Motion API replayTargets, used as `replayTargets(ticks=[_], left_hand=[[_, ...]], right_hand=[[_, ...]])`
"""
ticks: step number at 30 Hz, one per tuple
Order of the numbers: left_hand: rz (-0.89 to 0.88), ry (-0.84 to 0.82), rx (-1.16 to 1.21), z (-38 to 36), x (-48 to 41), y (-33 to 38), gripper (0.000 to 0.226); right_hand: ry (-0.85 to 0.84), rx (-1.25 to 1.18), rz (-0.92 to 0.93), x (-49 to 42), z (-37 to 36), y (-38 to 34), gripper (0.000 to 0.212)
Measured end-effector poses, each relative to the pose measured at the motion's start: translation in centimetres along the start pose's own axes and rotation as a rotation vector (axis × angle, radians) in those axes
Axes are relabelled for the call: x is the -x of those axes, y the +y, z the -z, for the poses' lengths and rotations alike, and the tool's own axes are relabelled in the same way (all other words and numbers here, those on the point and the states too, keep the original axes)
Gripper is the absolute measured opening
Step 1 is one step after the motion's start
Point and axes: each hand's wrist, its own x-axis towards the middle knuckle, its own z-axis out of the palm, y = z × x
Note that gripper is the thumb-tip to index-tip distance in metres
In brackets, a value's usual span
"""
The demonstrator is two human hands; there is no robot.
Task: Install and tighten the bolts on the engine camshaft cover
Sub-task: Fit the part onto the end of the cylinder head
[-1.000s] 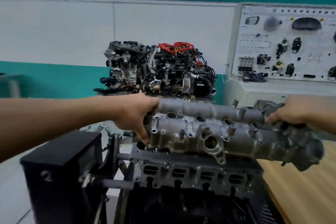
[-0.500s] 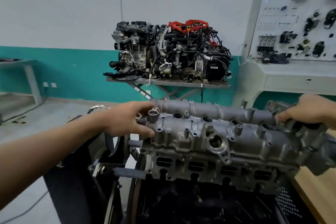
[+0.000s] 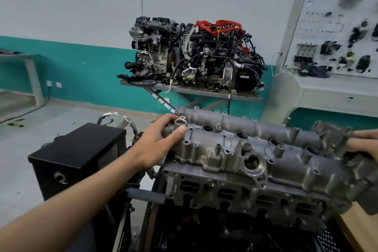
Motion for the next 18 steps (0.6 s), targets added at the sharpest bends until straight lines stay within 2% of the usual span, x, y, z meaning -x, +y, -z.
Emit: replayTargets(ticks=[2, 4, 7, 11, 13, 15, 18], left_hand=[[-0.053, 0.118, -0.012, -1.2, 0.1, 0.2, 0.037], [-0.1, 0.162, -0.045, -1.6, 0.3, 0.5, 0.04], [-0.147, 0.227, -0.097, -1.4, 0.8, 0.8, 0.037], [-0.227, 0.331, -0.195, -1.9, 0.8, 0.6, 0.011], [-0.255, 0.37, -0.215, -1.9, 0.5, 0.2, 0.004], [-0.235, 0.397, -0.206, -1.2, 0.5, -0.6, 0.012], [-0.075, 0.421, -0.139, 0.1, 0.5, -3.2, 0.034]], right_hand=[[-0.002, 0.006, -0.002, 3.0, -0.9, -2.8, 0.066], [-0.007, 0.054, 0.018, 5.9, -1.7, -6.5, 0.051], [-0.042, 0.154, 0.094, 7.4, -1.9, -10.3, 0.016], [-0.092, 0.234, 0.127, 8.2, -1.6, -13.4, 0.005], [-0.07, 0.231, 0.137, 8.7, -1.6, -14.4, 0.007], [-0.037, 0.228, 0.134, 8.8, -2.2, -15.5, 0.011], [-0.037, 0.203, 0.111, 9.1, -3.7, -16.3, 0.021]])
